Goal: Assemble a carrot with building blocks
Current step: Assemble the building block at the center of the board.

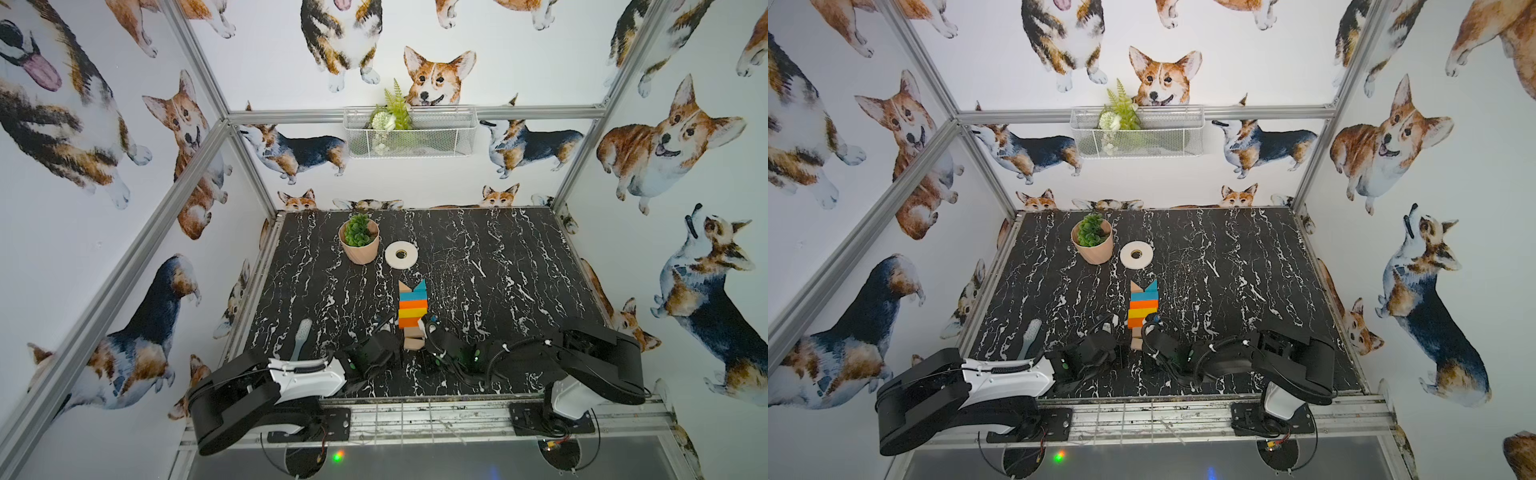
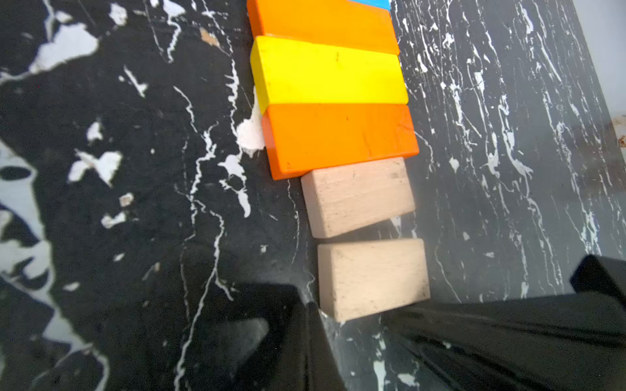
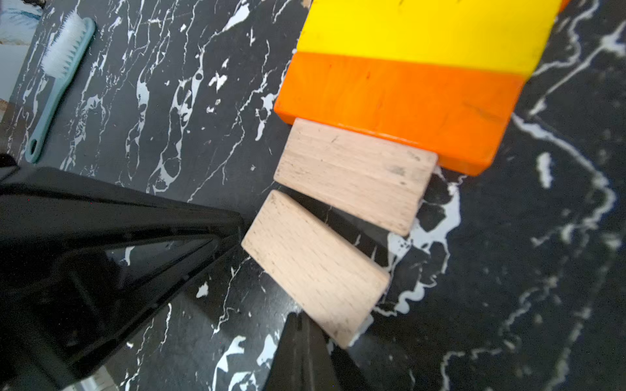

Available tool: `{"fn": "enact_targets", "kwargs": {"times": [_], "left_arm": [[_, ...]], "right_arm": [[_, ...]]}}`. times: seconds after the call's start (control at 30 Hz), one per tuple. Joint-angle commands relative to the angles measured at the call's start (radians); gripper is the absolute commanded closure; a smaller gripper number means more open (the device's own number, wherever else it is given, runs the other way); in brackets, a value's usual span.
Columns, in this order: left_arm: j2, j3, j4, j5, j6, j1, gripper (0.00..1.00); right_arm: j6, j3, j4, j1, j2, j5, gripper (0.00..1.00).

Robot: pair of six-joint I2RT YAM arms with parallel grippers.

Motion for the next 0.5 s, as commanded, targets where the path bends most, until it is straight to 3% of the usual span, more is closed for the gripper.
{"fn": "enact_targets", "kwargs": {"times": [0.0,0.47], "left_arm": [[0.003,0.0,-0.021,0.003,-0.004,0.002,1.0],[0.038,0.018,-0.008,0.009,0.006,0.006,1.0]], "right_arm": [[-0.009,0.003,-0.058,-0.004,0.018,0.015,1.0],[-0.008,0.02,-0.055,-0.008,0.031,0.008,1.0]]}}
